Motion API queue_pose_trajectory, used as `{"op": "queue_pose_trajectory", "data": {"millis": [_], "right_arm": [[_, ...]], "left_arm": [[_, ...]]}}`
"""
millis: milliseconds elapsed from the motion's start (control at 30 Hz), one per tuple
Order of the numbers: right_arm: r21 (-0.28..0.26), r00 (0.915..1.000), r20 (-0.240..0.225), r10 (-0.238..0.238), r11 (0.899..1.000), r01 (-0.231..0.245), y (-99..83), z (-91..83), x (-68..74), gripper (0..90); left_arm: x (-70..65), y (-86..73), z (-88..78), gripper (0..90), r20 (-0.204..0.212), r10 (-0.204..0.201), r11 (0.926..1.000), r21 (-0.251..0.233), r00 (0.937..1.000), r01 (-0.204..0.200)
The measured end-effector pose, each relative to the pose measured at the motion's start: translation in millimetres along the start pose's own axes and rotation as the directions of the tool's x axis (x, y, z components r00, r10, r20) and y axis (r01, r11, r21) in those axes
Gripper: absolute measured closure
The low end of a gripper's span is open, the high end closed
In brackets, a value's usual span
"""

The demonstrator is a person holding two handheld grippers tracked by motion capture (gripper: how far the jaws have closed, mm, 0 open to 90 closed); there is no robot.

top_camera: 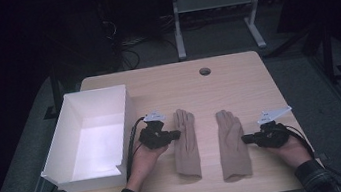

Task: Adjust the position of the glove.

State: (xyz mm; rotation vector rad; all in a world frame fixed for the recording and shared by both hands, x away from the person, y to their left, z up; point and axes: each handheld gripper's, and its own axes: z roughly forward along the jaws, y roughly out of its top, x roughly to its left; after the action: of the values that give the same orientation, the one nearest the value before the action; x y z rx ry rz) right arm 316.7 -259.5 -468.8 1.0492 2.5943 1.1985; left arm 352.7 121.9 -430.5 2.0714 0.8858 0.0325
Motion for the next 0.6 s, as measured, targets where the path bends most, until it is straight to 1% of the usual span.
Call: {"op": "queue_pose_trajectory", "data": {"millis": [67,100,133,167,200,267,333,367,467,500,533,600], "right_arm": [[0.005,1.0000,-0.005,0.001,1.000,-0.001,2.0,2.2,2.4,89.9],[0.004,0.9999,-0.013,-0.011,1.000,0.011,5.1,6.5,6.4,89.9],[0.004,0.9999,-0.013,-0.011,1.000,0.011,5.1,6.5,6.4,89.9],[0.011,0.9997,-0.020,-0.012,1.000,0.012,7.2,8.9,9.7,89.9],[0.006,0.9994,-0.024,-0.026,1.000,0.027,7.6,10.4,9.9,89.9],[0.006,0.9993,-0.029,-0.024,1.000,0.024,9.1,11.9,11.4,89.9],[0.008,0.9990,-0.036,-0.027,1.000,0.027,11.1,13.6,12.4,89.9],[0.002,0.9988,-0.039,-0.029,1.000,0.029,12.1,15.1,13.1,89.9],[0.008,0.9983,-0.047,-0.036,0.999,0.037,15.4,19.3,14.9,89.9],[0.009,0.9982,-0.050,-0.032,0.999,0.033,16.5,20.7,16.1,89.9],[0.007,0.9978,-0.054,-0.039,0.999,0.040,17.3,22.2,16.4,89.9],[0.009,0.9972,-0.061,-0.043,0.999,0.044,18.6,24.6,17.9,89.9]], "left_arm": [[0.1,0.9,0.2,88.4,0.004,-0.001,1.0000,0.000,1.0000,0.001],[-0.5,2.5,0.4,88.4,0.013,-0.001,1.0000,0.001,0.9999,0.001],[-0.5,2.5,0.4,88.4,0.013,-0.001,1.0000,0.001,0.9999,0.001],[-0.8,3.3,0.2,88.5,0.029,0.000,1.0000,-0.003,0.9996,0.000],[-1.3,3.4,0.1,88.4,0.034,-0.001,1.0000,-0.002,0.9994,0.002],[-2.3,3.6,0.1,88.4,0.040,-0.006,1.0000,0.001,0.9992,0.006],[-2.6,4.6,0.4,88.4,0.045,0.004,1.0000,0.005,0.9990,-0.005],[-2.6,4.6,0.4,88.4,0.045,0.004,1.0000,0.005,0.9990,-0.005],[-4.8,6.9,3.6,88.4,0.056,0.002,1.0000,0.001,0.9984,-0.002],[-5.1,7.9,4.5,88.4,0.061,0.006,1.0000,0.003,0.9981,-0.007],[-5.1,7.9,4.5,88.4,0.061,0.006,1.0000,0.003,0.9981,-0.007],[-7.7,11.2,8.0,88.4,0.073,0.006,1.0000,-0.006,0.9973,-0.006]]}}
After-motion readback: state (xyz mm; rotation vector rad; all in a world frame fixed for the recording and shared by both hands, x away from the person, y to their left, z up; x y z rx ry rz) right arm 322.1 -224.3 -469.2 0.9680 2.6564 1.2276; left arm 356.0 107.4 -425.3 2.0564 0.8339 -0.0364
